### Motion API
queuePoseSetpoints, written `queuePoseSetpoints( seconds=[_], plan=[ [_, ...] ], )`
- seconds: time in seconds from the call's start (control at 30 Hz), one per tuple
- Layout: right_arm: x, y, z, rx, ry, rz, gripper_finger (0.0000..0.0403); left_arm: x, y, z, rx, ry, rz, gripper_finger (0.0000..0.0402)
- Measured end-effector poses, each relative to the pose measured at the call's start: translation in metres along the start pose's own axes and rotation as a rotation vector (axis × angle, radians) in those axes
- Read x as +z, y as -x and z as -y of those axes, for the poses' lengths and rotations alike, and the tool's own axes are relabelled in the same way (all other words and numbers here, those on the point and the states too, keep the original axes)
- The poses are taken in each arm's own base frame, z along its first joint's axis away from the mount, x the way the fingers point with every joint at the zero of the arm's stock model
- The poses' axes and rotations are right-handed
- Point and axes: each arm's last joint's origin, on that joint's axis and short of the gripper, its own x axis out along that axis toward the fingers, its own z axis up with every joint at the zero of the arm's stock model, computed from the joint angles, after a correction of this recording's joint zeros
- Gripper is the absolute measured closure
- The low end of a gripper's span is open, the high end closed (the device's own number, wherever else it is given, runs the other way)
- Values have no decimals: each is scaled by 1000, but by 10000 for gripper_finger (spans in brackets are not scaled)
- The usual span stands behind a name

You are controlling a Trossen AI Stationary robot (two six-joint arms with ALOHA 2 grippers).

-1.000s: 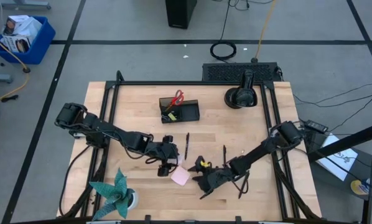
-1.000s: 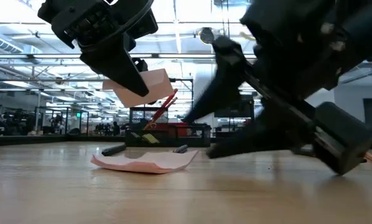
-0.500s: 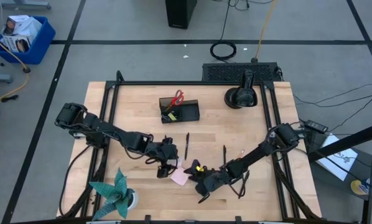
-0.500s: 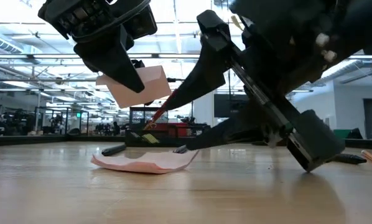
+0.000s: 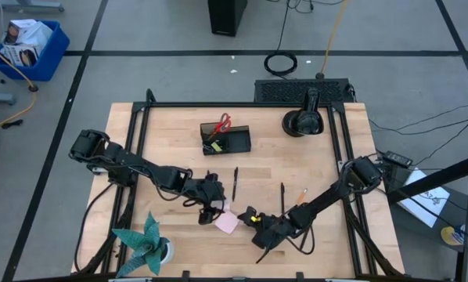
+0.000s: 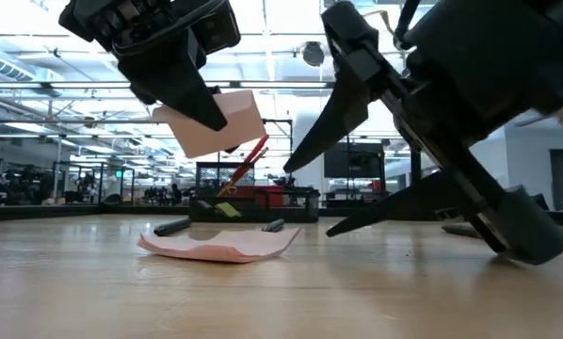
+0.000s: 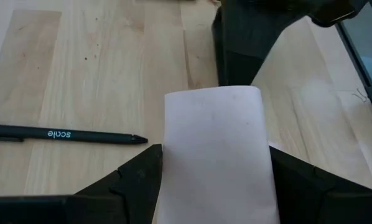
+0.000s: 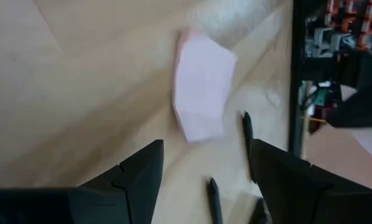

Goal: Pick and place office supplies into organizer
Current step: Put the pink sticky notes into the black desk organizer

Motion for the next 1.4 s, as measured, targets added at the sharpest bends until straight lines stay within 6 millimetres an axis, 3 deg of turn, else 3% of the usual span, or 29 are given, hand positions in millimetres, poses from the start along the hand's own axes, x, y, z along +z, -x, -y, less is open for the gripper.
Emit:
queuePoseSetpoints(
  seconds=[0.5,0.83,1.4],
  plan=[
    [-14,-10,6,59,-171,73,177,1,0,0,-4,1,13,151],
    [-18,-14,10,71,-169,109,178,1,0,1,-5,31,13,151],
    [-29,-24,18,76,-204,104,218,1,0,13,-58,60,25,151]
  ],
)
